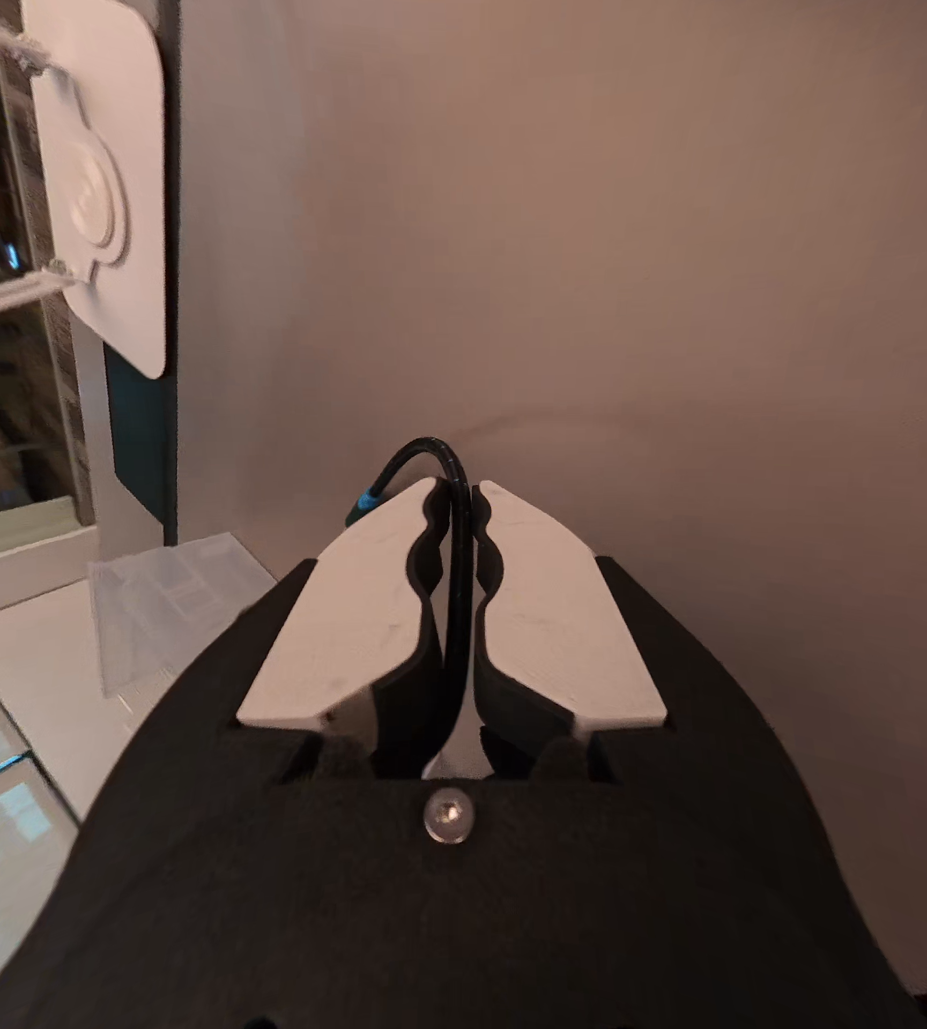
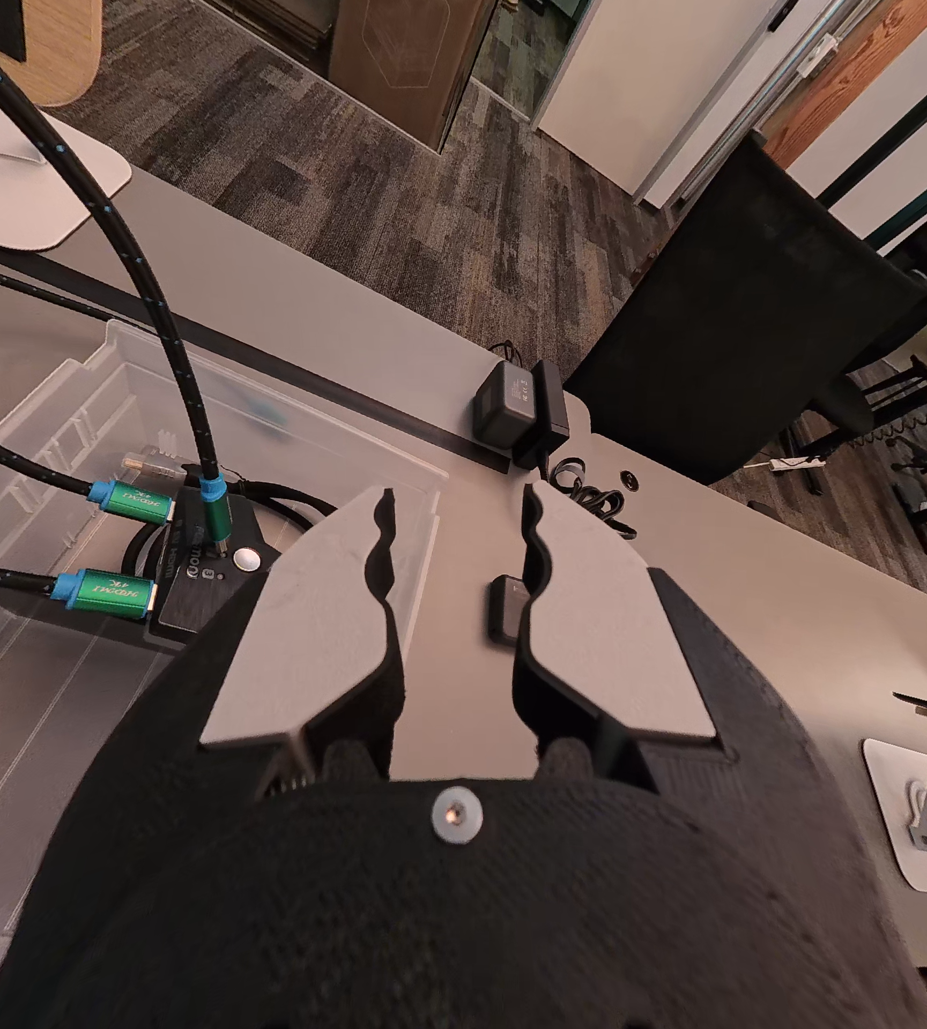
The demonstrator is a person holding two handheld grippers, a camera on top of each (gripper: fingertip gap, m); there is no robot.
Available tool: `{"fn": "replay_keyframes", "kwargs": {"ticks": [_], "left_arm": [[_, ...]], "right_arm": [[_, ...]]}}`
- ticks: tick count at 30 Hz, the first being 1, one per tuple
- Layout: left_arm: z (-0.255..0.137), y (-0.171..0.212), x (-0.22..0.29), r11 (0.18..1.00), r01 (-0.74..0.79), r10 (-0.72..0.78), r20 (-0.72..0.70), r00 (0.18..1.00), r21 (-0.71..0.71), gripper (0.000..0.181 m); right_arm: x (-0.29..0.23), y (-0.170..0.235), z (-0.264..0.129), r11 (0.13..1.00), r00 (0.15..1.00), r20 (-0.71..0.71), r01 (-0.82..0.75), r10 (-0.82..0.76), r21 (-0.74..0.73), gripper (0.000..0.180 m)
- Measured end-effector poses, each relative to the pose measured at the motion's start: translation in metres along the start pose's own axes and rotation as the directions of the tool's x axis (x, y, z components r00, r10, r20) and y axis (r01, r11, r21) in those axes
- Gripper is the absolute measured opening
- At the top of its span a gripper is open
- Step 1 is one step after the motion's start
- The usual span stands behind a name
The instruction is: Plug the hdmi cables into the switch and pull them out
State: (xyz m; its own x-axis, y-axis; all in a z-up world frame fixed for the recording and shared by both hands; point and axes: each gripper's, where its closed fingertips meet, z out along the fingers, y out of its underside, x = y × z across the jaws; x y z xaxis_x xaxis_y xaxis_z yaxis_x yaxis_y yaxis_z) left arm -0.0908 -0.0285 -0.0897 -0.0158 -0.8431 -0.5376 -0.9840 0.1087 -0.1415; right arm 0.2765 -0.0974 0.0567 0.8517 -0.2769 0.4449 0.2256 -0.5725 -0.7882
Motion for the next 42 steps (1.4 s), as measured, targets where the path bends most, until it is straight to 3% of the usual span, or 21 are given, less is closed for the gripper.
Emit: {"fn": "replay_keyframes", "kwargs": {"ticks": [1, 5, 10, 11, 13, 18, 20, 22, 26, 29, 31, 33, 35, 36, 39, 42], "left_arm": [[0.002, -0.004, 0.011, 0.999, -0.037, 0.037, -0.002, 0.999, -0.001, 0.006], [0.013, -0.011, 0.043, 0.987, -0.156, 0.156, 0.008, 0.988, -0.023, 0.007], [0.016, -0.018, 0.056, 0.979, -0.204, 0.204, 0.054, 0.977, -0.002, 0.010], [0.014, -0.023, 0.057, 0.977, -0.209, 0.207, 0.059, 0.977, 0.029, 0.017], [0.006, -0.033, 0.057, 0.978, -0.187, 0.182, 0.061, 0.981, 0.096, 0.047], [-0.028, -0.048, 0.073, 0.953, -0.062, 0.143, -0.259, 0.955, 0.298, 0.069], [-0.050, -0.053, 0.045, 0.919, 0.064, 0.073, -0.329, 0.942, 0.389, 0.067], [-0.071, -0.047, -0.015, 0.858, 0.184, -0.040, -0.294, 0.955, 0.480, 0.068], [-0.099, 0.024, -0.159, 0.679, 0.405, -0.353, -0.212, 0.911, 0.612, 0.070], [-0.107, 0.081, -0.238, 0.534, 0.399, -0.400, -0.193, 0.896, 0.746, 0.061], [-0.095, 0.114, -0.274, 0.504, 0.361, -0.401, -0.157, 0.902, 0.785, 0.057], [-0.055, 0.147, -0.288, 0.687, 0.250, -0.315, -0.031, 0.949, 0.682, 0.061], [-0.008, 0.182, -0.281, 0.885, 0.048, -0.097, 0.084, 0.992, 0.464, 0.062], [0.012, 0.198, -0.275, 0.934, -0.054, 0.020, 0.099, 0.995, 0.353, 0.062], [0.057, 0.241, -0.262, 0.933, -0.354, 0.349, 0.072, 0.934, 0.073, 0.051], [0.090, 0.271, -0.264, 0.796, -0.596, 0.601, 0.022, 0.799, -0.109, 0.053]], "right_arm": [[0.000, 0.000, 0.000, 1.000, 1.000, 0.003, 0.002, -0.002, -0.001, 0.044], [-0.001, 0.003, 0.001, 1.000, 1.000, 0.006, 0.009, -0.009, -0.012, 0.044], [0.000, 0.006, 0.002, 1.000, 1.000, 0.012, 0.002, -0.002, -0.018, 0.045], [0.000, 0.006, 0.002, 1.000, 1.000, 0.013, 0.001, 0.000, -0.020, 0.045], [0.001, 0.008, 0.002, 1.000, 1.000, 0.012, -0.002, 0.003, -0.024, 0.045], [0.003, 0.011, 0.002, 0.999, 1.000, 0.010, -0.005, 0.006, -0.032, 0.045], [0.003, 0.011, 0.002, 0.999, 1.000, 0.009, -0.005, 0.006, -0.034, 0.045], [0.003, 0.011, 0.002, 0.999, 1.000, 0.011, -0.005, 0.005, -0.032, 0.045], [0.003, 0.012, 0.004, 0.999, 1.000, 0.018, -0.009, 0.010, -0.032, 0.045], [0.002, 0.015, 0.008, 0.999, 1.000, 0.026, -0.011, 0.012, -0.042, 0.044], [0.003, 0.019, 0.011, 0.998, 1.000, 0.023, -0.011, 0.012, -0.059, 0.044], [0.004, 0.023, 0.014, 0.996, 1.000, 0.013, -0.007, 0.008, -0.084, 0.045], [0.007, 0.029, 0.016, 0.993, 1.000, -0.007, 0.002, -0.003, -0.118, 0.045], [0.008, 0.031, 0.017, 0.991, 1.000, -0.017, 0.007, -0.009, -0.130, 0.044], [0.011, 0.033, 0.019, 0.988, 0.998, -0.048, 0.018, -0.026, -0.156, 0.044], [0.012, 0.033, 0.020, 0.983, 0.996, -0.075, 0.040, -0.054, -0.178, 0.043]]}}
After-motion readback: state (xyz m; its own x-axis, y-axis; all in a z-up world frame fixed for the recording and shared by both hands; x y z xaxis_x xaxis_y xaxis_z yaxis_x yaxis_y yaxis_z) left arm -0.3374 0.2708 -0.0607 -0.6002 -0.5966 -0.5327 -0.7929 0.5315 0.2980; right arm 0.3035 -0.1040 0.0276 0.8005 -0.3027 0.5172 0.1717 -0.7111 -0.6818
